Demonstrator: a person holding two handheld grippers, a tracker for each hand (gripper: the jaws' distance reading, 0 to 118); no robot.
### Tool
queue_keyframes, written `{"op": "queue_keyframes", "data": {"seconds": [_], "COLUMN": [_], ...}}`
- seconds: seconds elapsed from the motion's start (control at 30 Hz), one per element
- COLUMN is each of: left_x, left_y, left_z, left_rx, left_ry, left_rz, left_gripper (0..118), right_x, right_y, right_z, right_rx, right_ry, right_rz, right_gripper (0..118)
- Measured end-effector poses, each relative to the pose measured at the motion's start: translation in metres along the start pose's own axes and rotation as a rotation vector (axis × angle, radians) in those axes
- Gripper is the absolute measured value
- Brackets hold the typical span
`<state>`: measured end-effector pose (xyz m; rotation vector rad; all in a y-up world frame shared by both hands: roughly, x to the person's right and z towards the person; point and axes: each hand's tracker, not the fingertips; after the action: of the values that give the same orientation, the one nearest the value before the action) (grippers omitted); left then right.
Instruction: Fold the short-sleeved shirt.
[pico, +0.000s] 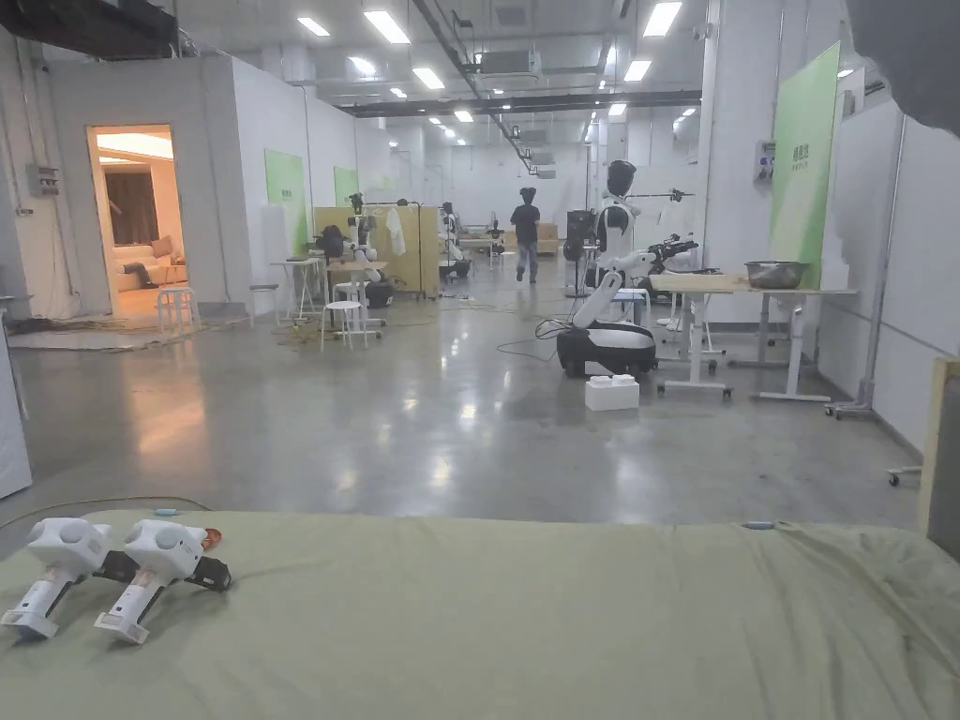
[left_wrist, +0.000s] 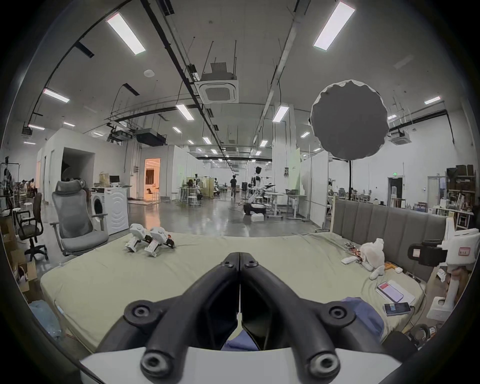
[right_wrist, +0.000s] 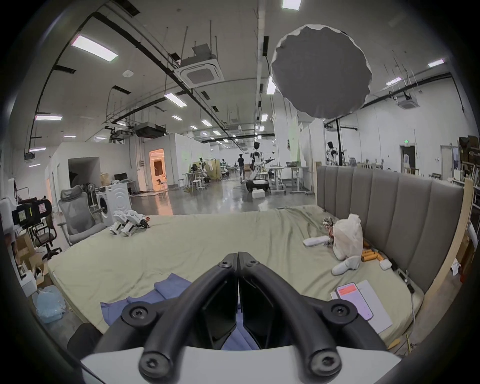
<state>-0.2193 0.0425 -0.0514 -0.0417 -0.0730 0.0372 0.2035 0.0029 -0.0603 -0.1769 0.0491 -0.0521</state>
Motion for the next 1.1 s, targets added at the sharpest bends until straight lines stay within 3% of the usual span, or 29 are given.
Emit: {"op": "queue_keyframes", "data": {"seconds": [0.6, 0.83, 0.87, 1.0, 1.1], "left_x": [0.019, 0.018, 0.017, 0.016, 0.022], "left_y": [0.006, -0.008, -0.014, -0.046, -0.077], "left_z": [-0.006, -0.03, -0.038, -0.093, -0.151], "left_rx": [-0.011, -0.151, -0.185, -0.395, -0.501], "left_ry": [-0.069, -0.112, -0.143, -0.239, -0.269], "left_rz": [-0.118, -0.042, -0.036, 0.036, 0.077], "left_gripper": [0, 1, 7, 71, 77], "right_x": [-0.003, 0.001, 0.002, 0.012, 0.022], "right_y": [0.002, -0.007, -0.01, -0.025, -0.038], "right_z": [0.003, 0.0, -0.001, -0.005, -0.01], "right_rx": [0.017, -0.011, -0.022, -0.075, -0.118], "right_ry": [0.002, 0.001, -0.003, -0.017, -0.042], "right_rz": [0.002, -0.017, -0.02, -0.045, -0.069], "right_gripper": [0, 0, 0, 0, 0]}}
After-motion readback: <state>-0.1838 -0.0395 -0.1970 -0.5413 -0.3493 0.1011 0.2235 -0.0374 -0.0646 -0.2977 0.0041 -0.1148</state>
